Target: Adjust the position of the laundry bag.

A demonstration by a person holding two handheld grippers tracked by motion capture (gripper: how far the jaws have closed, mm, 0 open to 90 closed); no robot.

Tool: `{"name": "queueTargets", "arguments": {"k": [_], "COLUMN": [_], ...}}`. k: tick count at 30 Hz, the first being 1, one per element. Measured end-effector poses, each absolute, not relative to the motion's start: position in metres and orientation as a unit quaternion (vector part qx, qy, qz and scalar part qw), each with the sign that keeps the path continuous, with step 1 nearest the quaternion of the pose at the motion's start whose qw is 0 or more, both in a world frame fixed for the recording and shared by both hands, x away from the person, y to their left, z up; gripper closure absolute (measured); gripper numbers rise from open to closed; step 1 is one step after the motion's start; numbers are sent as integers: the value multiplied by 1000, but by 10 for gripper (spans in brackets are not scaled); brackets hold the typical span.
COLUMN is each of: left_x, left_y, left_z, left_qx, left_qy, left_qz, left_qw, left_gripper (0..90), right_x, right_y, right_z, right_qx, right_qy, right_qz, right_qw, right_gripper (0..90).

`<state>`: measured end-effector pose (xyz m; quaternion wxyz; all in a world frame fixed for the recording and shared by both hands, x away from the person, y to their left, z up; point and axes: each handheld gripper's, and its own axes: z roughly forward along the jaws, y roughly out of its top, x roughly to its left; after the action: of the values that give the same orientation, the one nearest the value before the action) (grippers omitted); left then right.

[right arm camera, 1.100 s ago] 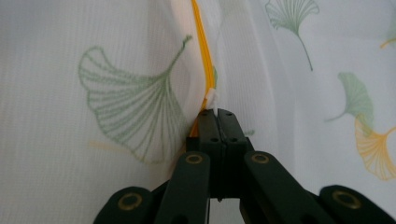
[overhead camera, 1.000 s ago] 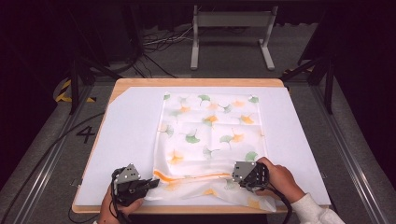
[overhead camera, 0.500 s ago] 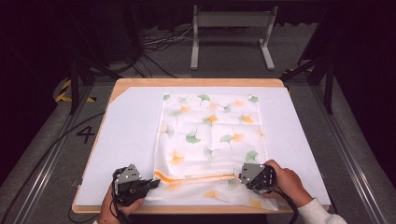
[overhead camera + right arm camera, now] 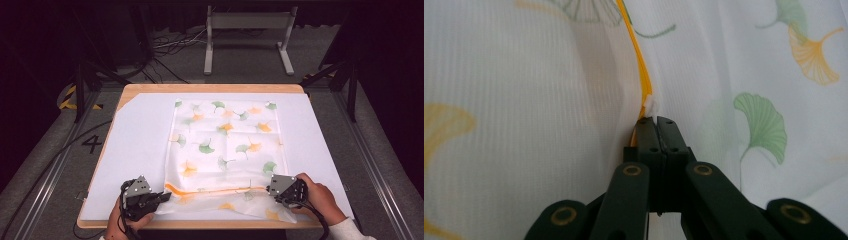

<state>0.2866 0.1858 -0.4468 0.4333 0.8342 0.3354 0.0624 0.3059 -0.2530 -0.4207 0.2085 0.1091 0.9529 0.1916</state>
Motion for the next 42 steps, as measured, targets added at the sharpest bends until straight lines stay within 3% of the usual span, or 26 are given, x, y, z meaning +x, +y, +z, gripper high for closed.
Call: {"name": "queueTargets", "arguments": {"k": [13,42], "left_x": [288,293], "left_y": [185,188], "left_z": [-446,-445], "left_qx": [839,832], "left_qy": [322,333], "left_qz": [59,57], "left_qw": [434,440], "left_gripper": [881,882], "right_x": [299,278], "right_y": [-284,-307], "right_z": [-419,-414], "right_qx": [151,135], "right_qy": [946,946], "right_qz": [203,191], "right_qw": [204,224], "right_gripper": [900,900]}}
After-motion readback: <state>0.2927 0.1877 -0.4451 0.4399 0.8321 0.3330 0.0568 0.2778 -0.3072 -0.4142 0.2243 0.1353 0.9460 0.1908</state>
